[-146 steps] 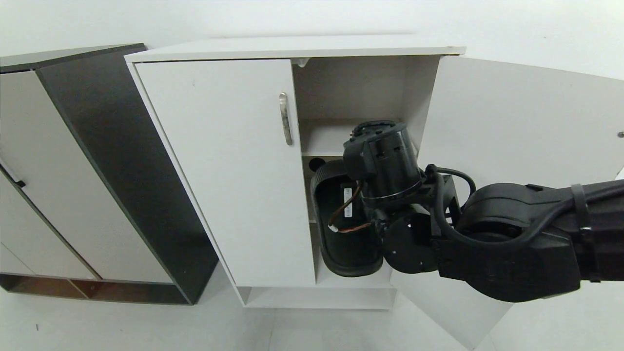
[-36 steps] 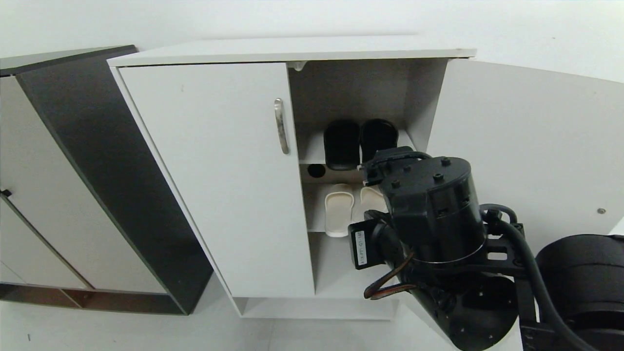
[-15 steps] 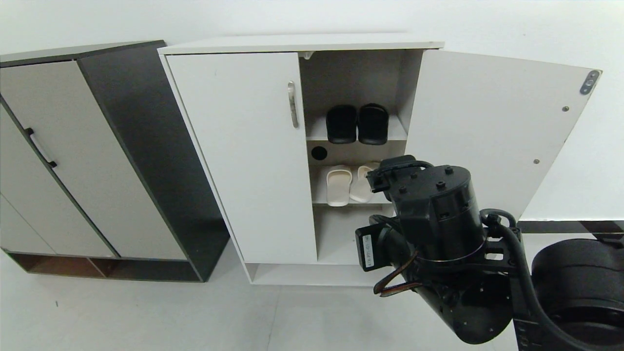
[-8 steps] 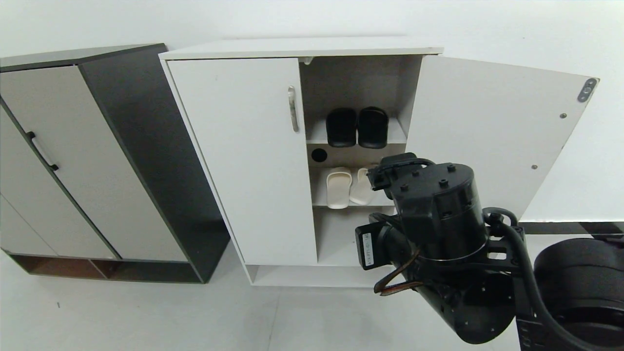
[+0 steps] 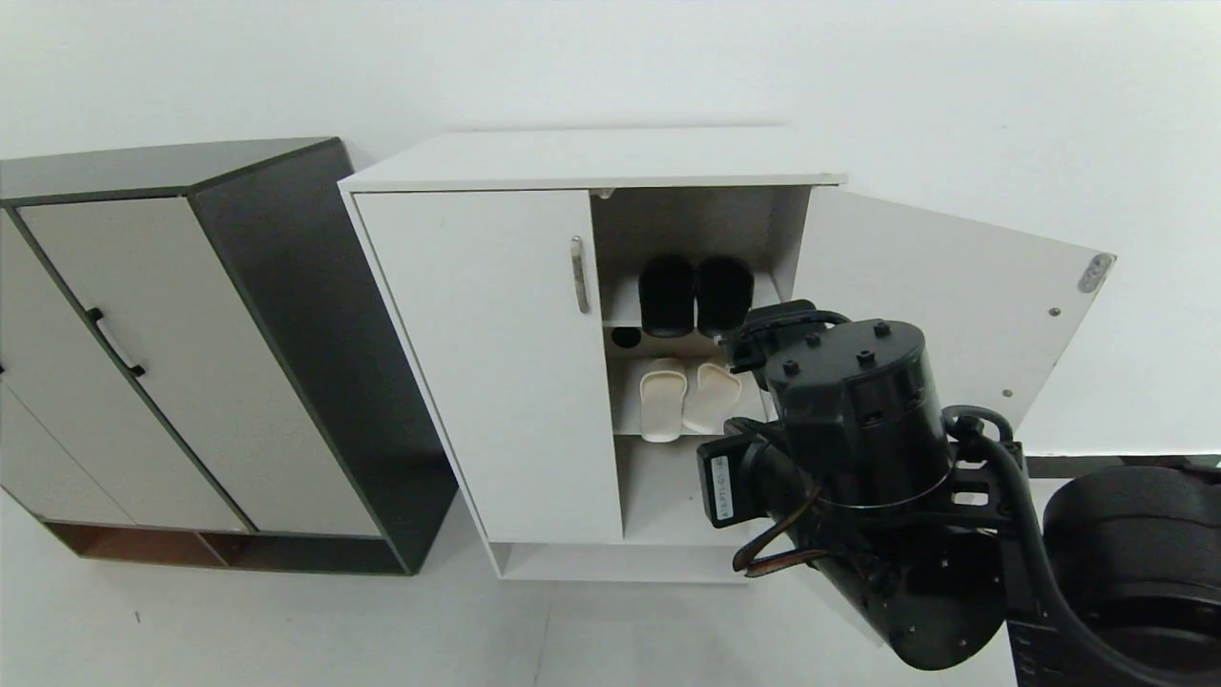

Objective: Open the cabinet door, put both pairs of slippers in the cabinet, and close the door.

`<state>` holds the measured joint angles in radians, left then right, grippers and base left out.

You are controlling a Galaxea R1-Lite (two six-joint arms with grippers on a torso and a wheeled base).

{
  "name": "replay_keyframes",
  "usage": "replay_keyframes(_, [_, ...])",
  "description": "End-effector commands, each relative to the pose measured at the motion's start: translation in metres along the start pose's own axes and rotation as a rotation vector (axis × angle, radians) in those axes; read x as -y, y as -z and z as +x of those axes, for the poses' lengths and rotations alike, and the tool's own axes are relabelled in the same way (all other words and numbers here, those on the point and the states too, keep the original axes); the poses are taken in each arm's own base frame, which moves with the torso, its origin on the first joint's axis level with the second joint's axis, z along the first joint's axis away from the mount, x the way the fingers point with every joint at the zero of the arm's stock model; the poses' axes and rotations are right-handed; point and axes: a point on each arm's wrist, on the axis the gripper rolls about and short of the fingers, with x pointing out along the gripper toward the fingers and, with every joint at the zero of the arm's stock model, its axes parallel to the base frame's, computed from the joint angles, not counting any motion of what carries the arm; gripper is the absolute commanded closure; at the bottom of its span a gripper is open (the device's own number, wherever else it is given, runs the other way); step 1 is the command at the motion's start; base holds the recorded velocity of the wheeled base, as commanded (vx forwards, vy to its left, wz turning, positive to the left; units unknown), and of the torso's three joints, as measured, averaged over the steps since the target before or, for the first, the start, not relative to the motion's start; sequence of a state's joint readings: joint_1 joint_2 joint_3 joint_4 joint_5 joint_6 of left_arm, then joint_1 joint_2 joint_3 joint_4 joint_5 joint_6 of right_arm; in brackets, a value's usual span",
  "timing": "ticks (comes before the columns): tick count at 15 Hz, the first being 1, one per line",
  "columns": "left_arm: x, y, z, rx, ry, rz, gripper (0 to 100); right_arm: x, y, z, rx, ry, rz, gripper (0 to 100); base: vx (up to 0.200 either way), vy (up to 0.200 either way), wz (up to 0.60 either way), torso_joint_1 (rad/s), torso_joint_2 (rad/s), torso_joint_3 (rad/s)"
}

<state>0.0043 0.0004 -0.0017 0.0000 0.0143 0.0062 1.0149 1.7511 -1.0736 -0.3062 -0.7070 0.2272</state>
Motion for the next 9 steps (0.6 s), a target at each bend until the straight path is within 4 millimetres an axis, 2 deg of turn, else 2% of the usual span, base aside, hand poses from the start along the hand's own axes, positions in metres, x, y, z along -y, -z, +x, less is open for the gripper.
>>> replay_keyframes(1, [0.0000, 0.0000, 0.0001, -0.001, -0.001, 0.000, 100, -0.0002, 0.0006, 0.0001, -0.001, 0.000, -0.001, 100, 0.000, 0.000, 0.00, 0.119, -0.47, -0.330])
replay_keyframes(9, [0.0000, 0.0000, 0.0001, -0.001, 0.000, 0.000, 100, -0.0002, 0.0007, 0.0001, -0.002, 0.000, -0.002, 100, 0.000, 0.000, 0.00, 0.161, -0.48, -0.317])
